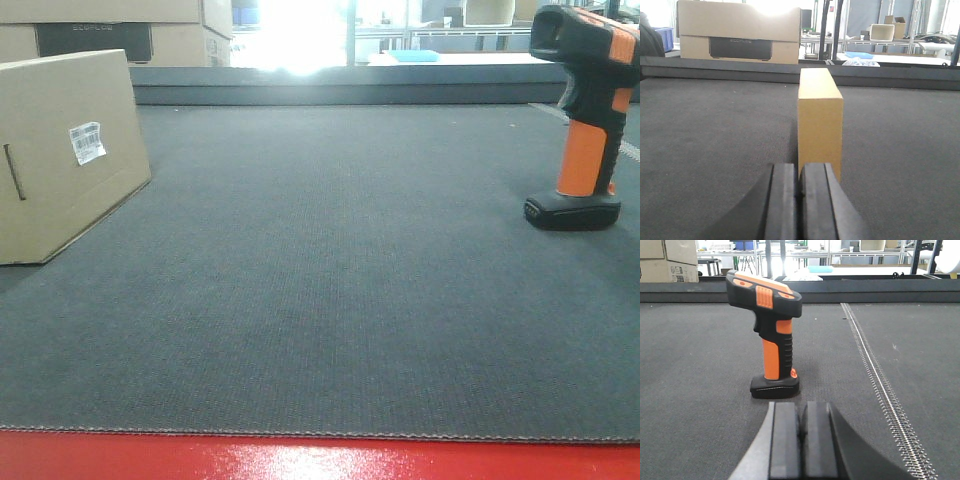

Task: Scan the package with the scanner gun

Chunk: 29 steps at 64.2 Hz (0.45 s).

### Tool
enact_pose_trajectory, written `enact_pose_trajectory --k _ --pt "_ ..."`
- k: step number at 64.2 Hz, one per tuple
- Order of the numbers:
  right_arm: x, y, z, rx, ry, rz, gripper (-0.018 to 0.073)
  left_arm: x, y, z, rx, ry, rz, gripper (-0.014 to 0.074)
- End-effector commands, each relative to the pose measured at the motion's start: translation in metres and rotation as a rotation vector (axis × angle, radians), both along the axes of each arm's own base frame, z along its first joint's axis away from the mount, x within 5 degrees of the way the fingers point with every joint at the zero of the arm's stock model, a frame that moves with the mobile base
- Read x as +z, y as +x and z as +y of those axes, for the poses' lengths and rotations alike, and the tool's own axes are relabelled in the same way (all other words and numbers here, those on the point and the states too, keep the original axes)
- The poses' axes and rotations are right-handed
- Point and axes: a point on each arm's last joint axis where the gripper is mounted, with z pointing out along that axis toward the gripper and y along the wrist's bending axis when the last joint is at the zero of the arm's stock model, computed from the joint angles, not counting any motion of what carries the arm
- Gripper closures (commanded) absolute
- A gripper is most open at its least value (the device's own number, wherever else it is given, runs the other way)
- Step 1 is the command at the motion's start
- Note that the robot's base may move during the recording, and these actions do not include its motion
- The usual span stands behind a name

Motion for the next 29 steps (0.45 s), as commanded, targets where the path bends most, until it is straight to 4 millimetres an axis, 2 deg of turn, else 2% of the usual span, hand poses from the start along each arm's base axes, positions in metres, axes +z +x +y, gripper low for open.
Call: enact_pose_trajectory --k 1,29 --pt "0.0013 -0.0001 -0.0006 -0.009 -0.010 -0.022 0.0712 0.0028 -0.0007 -0.0003 -0.006 -0.005 -0.028 0.0708" --pt "0.0013 -0.0001 -0.0006 -0.009 -0.010 -0.022 0.0712 0.0028 -0.0007 -0.0003 -0.006 -0.005 -0.028 0.0708"
